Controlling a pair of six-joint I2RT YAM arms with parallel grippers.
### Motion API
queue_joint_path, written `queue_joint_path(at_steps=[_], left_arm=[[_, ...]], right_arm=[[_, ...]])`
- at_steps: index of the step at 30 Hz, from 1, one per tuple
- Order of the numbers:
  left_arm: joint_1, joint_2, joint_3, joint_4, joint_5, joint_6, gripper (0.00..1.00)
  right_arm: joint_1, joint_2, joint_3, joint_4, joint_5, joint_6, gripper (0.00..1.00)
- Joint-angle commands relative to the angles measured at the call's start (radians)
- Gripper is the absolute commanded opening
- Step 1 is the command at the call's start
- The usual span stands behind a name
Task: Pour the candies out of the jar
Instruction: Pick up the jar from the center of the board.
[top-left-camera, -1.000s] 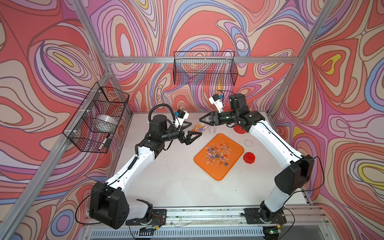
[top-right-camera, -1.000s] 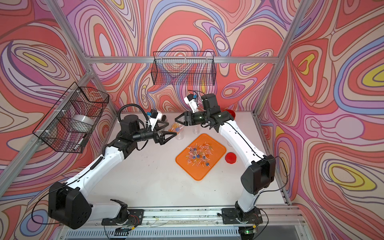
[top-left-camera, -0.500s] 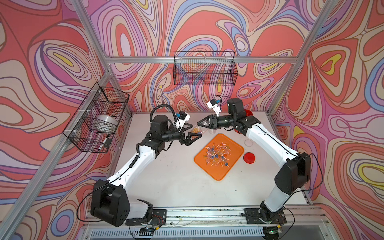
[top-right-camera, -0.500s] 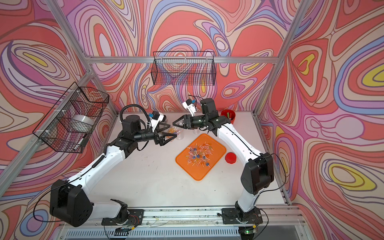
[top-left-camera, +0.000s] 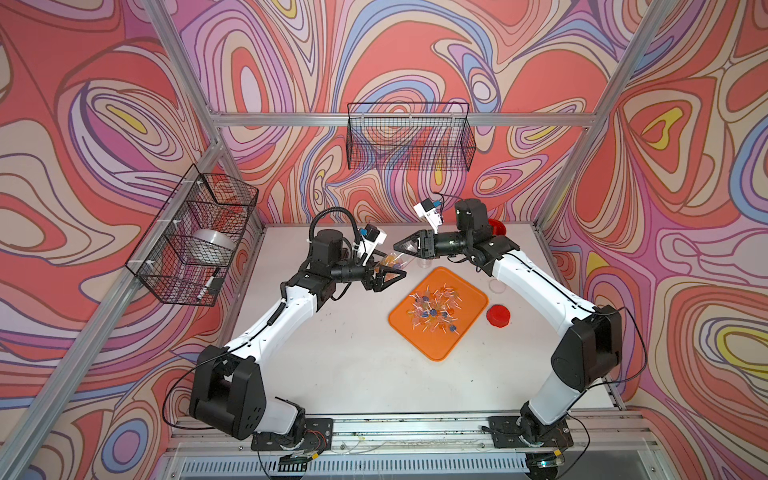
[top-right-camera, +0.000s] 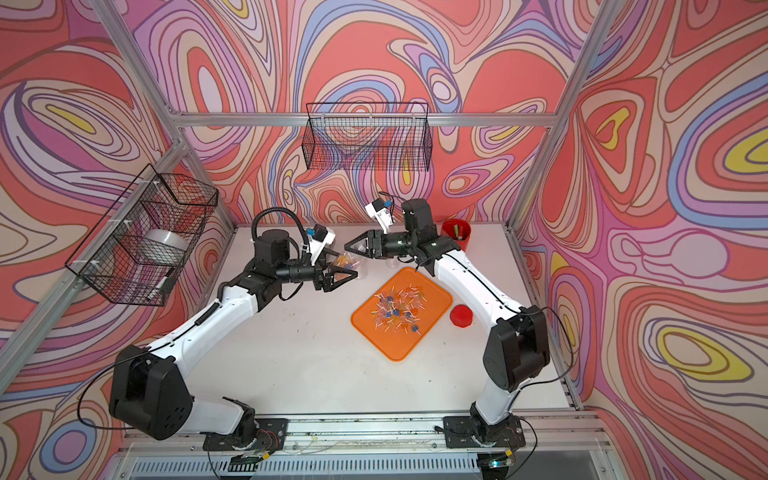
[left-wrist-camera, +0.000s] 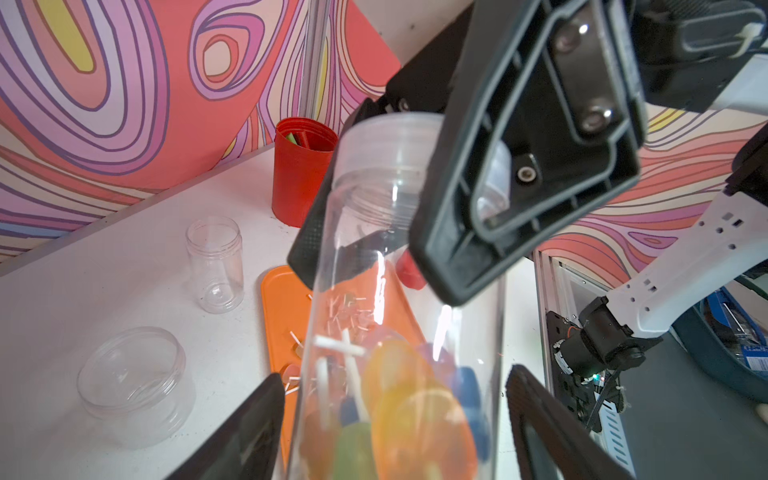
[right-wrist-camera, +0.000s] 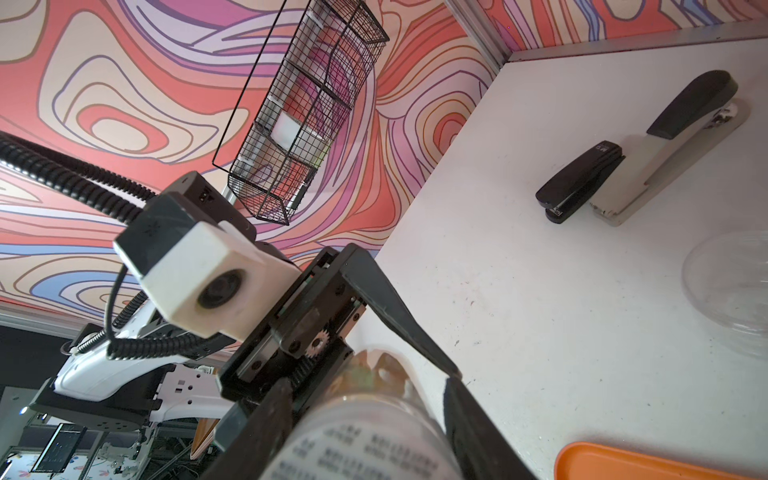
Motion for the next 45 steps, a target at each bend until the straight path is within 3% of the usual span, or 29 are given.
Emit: queue_joint_path(at_steps=[1,16,20,23,27,29,30,33,34,45], left_arm=[[-0.008,-0.007,0.036,-0.043,0.016,0.026,0.71],[-0.011,-0.011,0.038,-0.043,0.008,0.017,0.33],[-0.012,-0.004,0.049,-0.063,0.004,0.013,0.19],[-0.011,0.011,0.078,-0.107,0.012,0.018,0.01],[-0.013,0.009,0.073,-0.097,0.005,0.013,0.0],[-0.016,-0.001,0.061,-0.077,-0.005,0.005,0.0],[-0.018,-0.008,0.052,-0.063,-0.018,0.004,0.0],[-0.031,-0.017,0.051,-0.064,-0.04,0.024,0.0],[-0.036,-0.016,0.052,-0.067,-0.047,0.029,0.0],[-0.051,-0.03,-0.013,0.02,-0.162,0.005,0.0]], right_arm=[[0.002,-0.033,-0.005,0.045,-0.025,0.008,0.31],[0.001,-0.052,-0.029,0.064,-0.023,0.019,0.31],[0.002,-0.052,-0.037,0.078,-0.025,0.027,0.33],[0.002,-0.052,-0.036,0.079,-0.02,0.03,0.35],[0.001,-0.047,-0.031,0.088,-0.006,0.042,0.42],[0.001,-0.043,-0.029,0.09,0.014,0.048,0.56],[0.001,-0.041,-0.027,0.091,0.028,0.052,0.69],[0.001,-0.038,-0.022,0.086,0.081,0.062,0.95],[0.001,-0.038,-0.017,0.076,0.109,0.063,0.98],[0.003,-0.093,-0.033,0.028,0.414,0.107,0.98]])
